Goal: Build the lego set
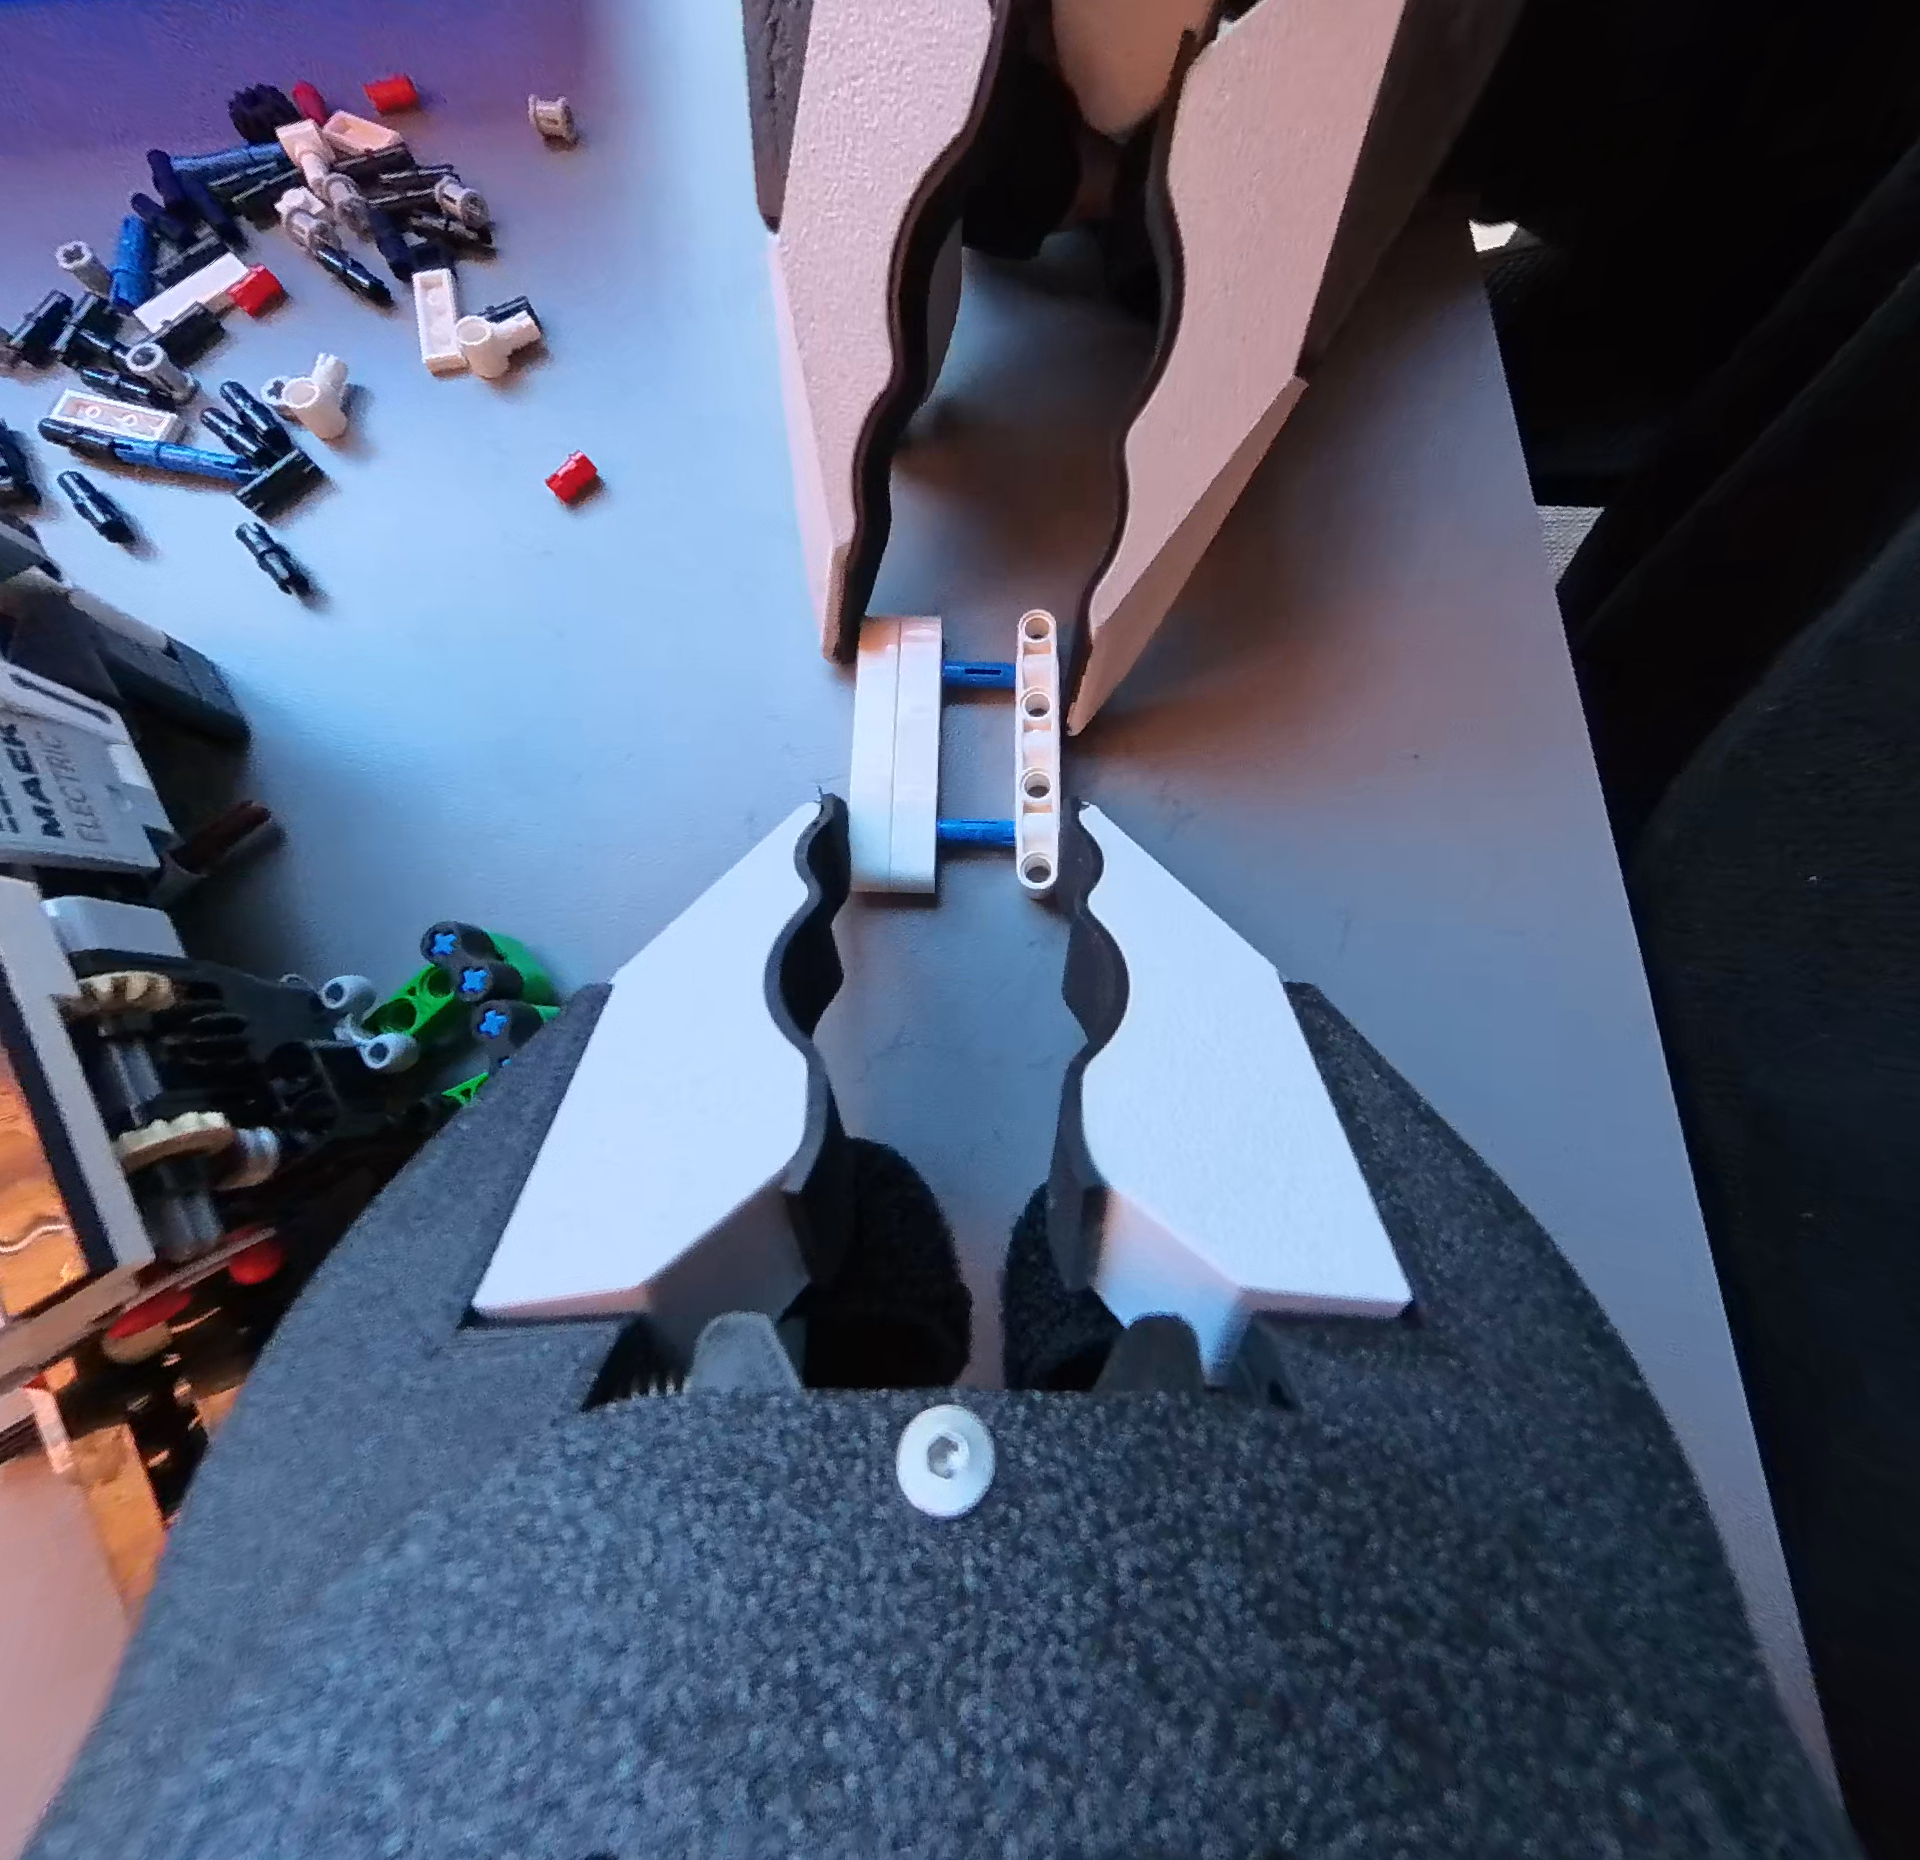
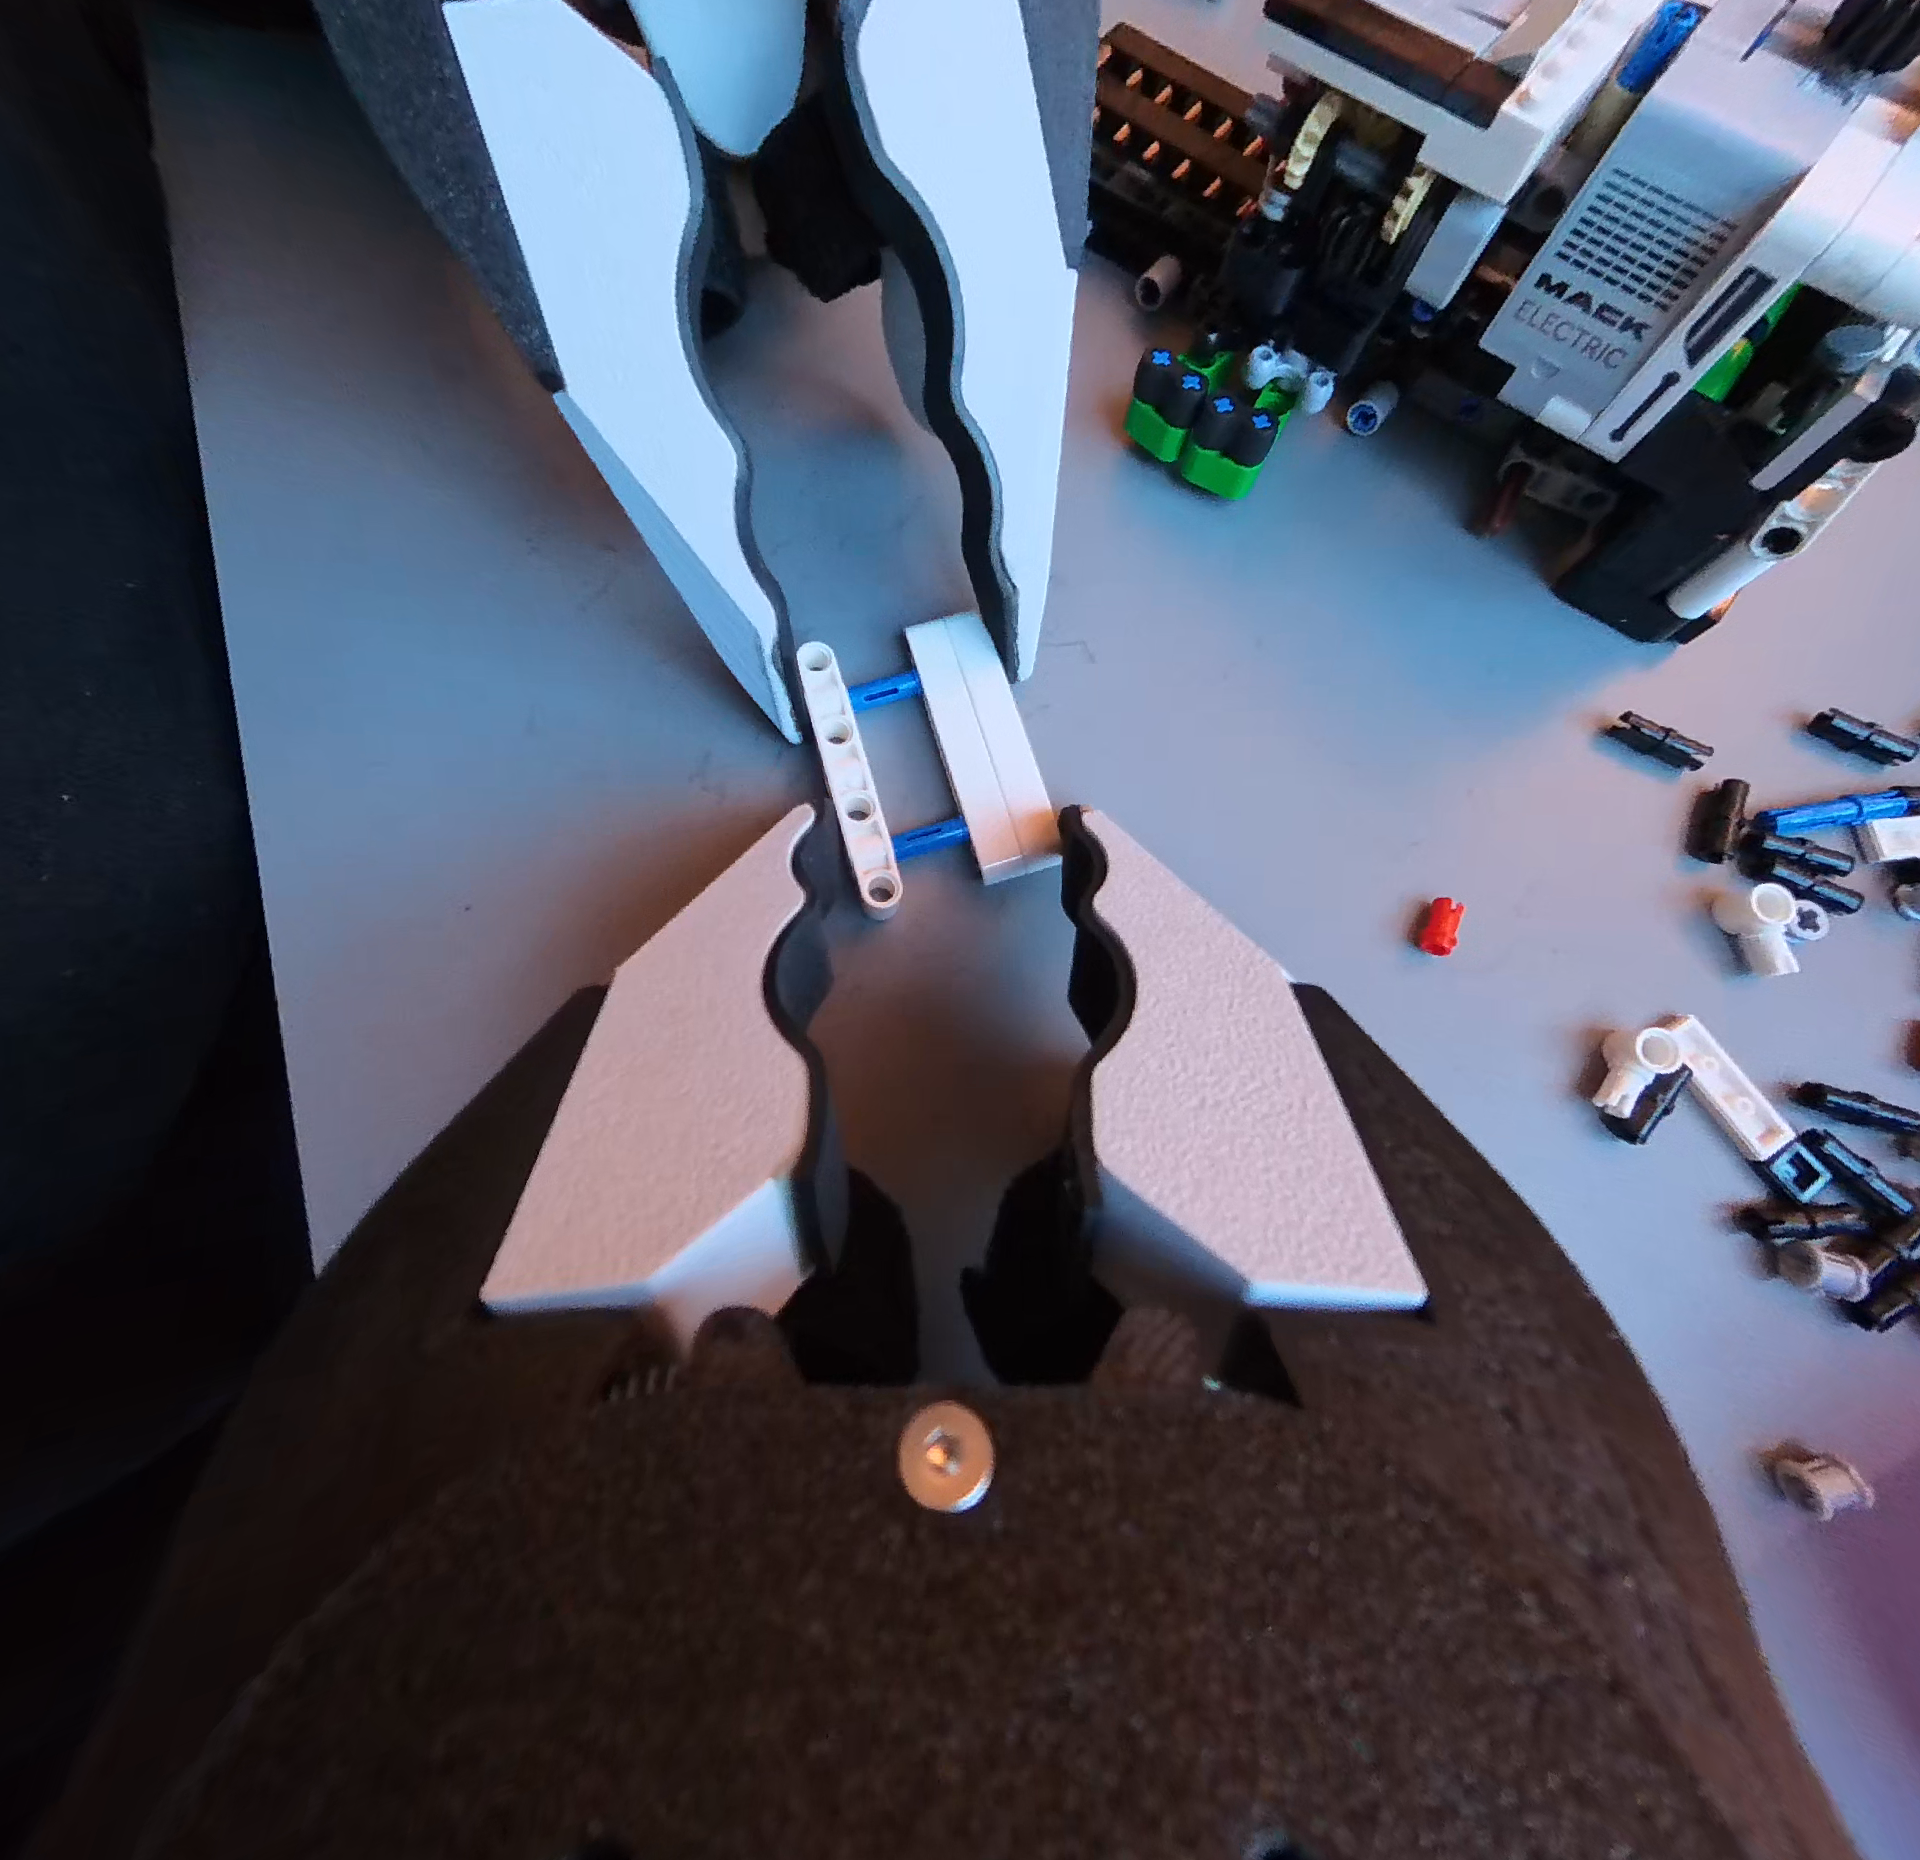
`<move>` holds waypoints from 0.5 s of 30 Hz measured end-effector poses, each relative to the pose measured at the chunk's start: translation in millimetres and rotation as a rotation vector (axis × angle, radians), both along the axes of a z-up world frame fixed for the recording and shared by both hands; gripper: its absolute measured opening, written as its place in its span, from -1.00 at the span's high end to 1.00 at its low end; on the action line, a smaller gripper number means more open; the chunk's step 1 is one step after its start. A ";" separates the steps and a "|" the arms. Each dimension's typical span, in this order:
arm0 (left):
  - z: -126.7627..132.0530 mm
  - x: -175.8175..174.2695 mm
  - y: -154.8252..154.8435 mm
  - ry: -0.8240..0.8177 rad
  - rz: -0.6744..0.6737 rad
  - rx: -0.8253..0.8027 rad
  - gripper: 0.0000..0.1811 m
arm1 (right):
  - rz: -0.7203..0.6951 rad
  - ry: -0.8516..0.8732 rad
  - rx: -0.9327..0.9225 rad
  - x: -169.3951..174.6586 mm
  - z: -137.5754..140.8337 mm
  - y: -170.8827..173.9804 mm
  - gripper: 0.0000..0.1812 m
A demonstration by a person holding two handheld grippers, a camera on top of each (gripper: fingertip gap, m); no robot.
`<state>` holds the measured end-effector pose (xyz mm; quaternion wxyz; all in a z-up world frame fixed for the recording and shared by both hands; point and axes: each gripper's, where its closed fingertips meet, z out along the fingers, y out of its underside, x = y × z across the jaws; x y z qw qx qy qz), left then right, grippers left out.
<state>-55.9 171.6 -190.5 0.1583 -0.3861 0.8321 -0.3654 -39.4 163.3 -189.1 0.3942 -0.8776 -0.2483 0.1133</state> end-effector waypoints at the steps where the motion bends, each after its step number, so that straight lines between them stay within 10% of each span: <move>1: 0.0 0.3 0.2 -0.001 0.003 -0.004 0.57 | 0.000 -0.004 0.002 0.0 0.0 0.0 0.53; 15: -0.3 1.7 1.2 0.001 0.020 -0.022 0.57 | -0.009 0.040 -0.016 0.9 1.7 -1.2 0.52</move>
